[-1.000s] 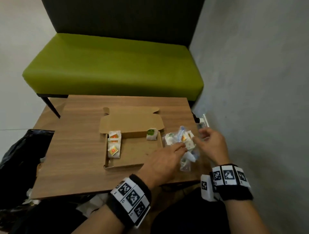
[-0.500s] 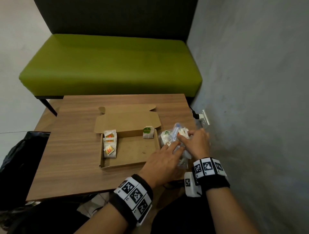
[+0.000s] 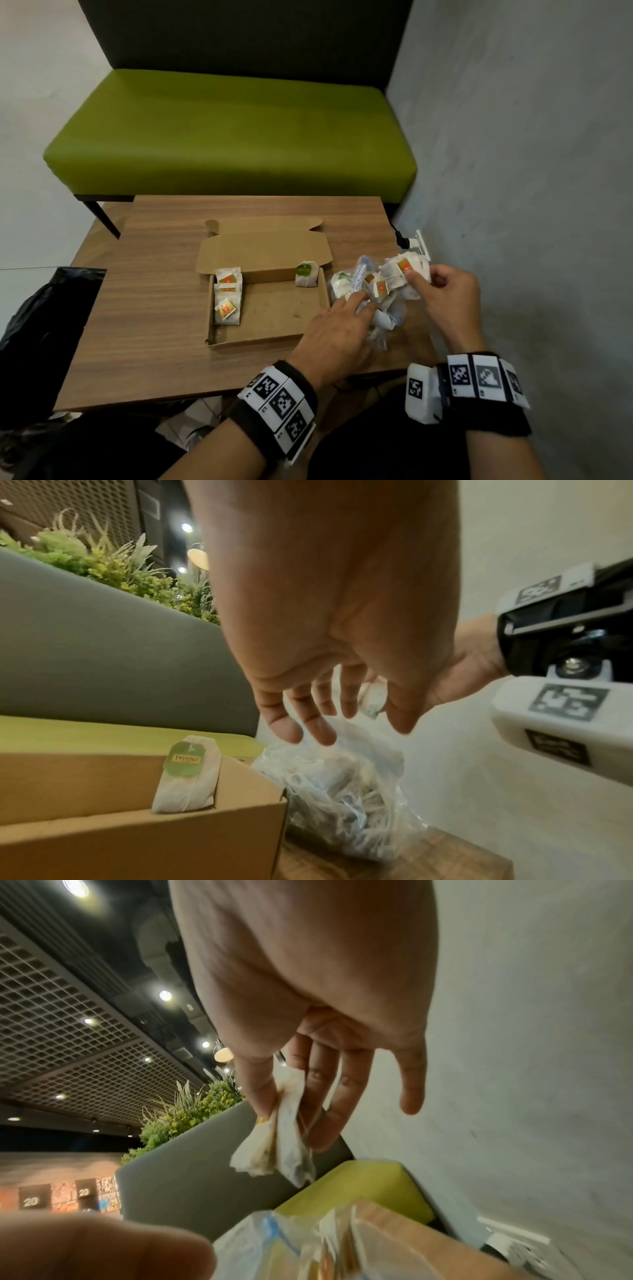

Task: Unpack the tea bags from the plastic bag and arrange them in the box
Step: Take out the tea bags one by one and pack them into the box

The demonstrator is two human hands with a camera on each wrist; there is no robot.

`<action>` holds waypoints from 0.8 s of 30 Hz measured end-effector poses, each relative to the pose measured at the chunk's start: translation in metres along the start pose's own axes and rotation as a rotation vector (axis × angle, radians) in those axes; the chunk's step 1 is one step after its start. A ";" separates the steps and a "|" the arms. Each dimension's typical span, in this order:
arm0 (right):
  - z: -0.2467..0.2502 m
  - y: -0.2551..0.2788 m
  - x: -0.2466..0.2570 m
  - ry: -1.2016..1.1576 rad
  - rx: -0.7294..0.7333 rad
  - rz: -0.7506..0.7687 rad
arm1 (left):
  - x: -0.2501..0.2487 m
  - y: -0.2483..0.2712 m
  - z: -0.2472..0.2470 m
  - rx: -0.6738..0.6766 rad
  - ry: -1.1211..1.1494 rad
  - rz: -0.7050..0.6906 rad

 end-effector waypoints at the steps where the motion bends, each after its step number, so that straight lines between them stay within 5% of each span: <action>1: 0.003 0.001 0.007 -0.034 0.004 0.029 | 0.000 0.002 0.006 -0.055 0.061 -0.019; 6: -0.011 0.008 0.050 -0.150 0.239 0.141 | 0.022 0.025 0.051 -0.382 0.467 0.019; 9: -0.043 0.012 0.066 -0.192 0.457 0.175 | 0.038 0.038 0.066 -0.411 0.604 0.025; 14: -0.094 0.018 0.078 -0.313 0.607 0.201 | 0.068 0.061 0.071 -0.409 0.598 0.033; 24: -0.162 0.022 0.095 -0.537 0.562 0.105 | 0.127 0.106 0.056 -0.603 1.231 0.092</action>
Point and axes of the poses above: each hand's wrist, its own y-axis away from the middle knuckle, its own z-axis out of the back of the hand, x = y × z, the point moved 8 cm from there along -y, towards the middle knuckle, and after that the axes turned 13 degrees about x, right-handed, at the moved point
